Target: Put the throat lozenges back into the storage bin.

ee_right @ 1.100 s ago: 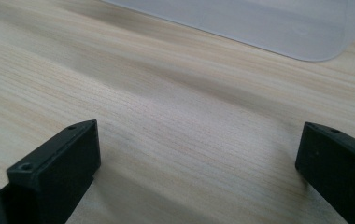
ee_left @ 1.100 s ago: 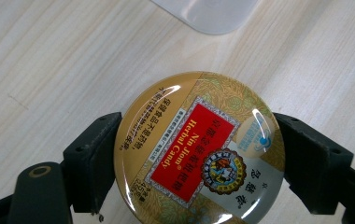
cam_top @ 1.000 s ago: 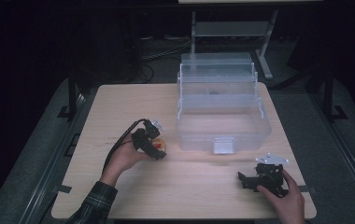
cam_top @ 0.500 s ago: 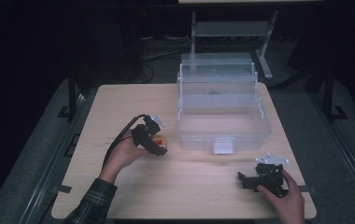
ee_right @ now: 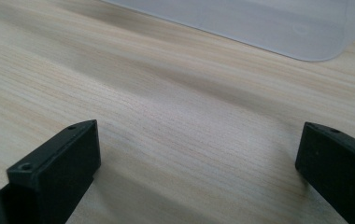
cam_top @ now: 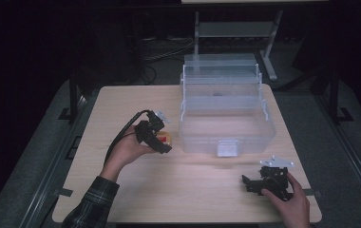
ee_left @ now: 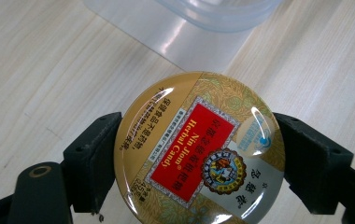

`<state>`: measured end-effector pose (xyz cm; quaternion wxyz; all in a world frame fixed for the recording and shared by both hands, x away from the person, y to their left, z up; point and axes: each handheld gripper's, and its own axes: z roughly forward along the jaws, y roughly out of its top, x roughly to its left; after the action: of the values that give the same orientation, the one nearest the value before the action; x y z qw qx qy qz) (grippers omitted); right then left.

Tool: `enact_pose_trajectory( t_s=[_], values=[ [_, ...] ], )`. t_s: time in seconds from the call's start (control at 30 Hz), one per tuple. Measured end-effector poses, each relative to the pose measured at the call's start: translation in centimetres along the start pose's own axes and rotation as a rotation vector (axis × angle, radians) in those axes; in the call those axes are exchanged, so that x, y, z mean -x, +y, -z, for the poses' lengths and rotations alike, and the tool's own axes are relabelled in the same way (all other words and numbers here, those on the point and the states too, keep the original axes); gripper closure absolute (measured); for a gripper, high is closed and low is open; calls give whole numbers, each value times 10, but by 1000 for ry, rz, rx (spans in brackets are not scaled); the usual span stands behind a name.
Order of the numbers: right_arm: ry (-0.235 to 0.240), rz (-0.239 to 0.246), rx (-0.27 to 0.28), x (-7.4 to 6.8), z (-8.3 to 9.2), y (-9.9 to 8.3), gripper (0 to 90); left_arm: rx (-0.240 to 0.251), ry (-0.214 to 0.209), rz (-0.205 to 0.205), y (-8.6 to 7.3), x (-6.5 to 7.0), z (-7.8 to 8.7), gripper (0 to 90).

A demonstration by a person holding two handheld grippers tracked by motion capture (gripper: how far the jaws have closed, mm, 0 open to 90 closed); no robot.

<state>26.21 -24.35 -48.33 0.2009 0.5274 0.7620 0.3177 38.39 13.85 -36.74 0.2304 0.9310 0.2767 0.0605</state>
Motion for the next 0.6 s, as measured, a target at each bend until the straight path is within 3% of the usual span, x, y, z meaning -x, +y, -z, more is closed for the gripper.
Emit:
enact_pose_trajectory(
  t_s=[0.6],
  values=[
    [0,0,0,0,0,0,0,14,1,-20,18,0,13,195]
  ],
)
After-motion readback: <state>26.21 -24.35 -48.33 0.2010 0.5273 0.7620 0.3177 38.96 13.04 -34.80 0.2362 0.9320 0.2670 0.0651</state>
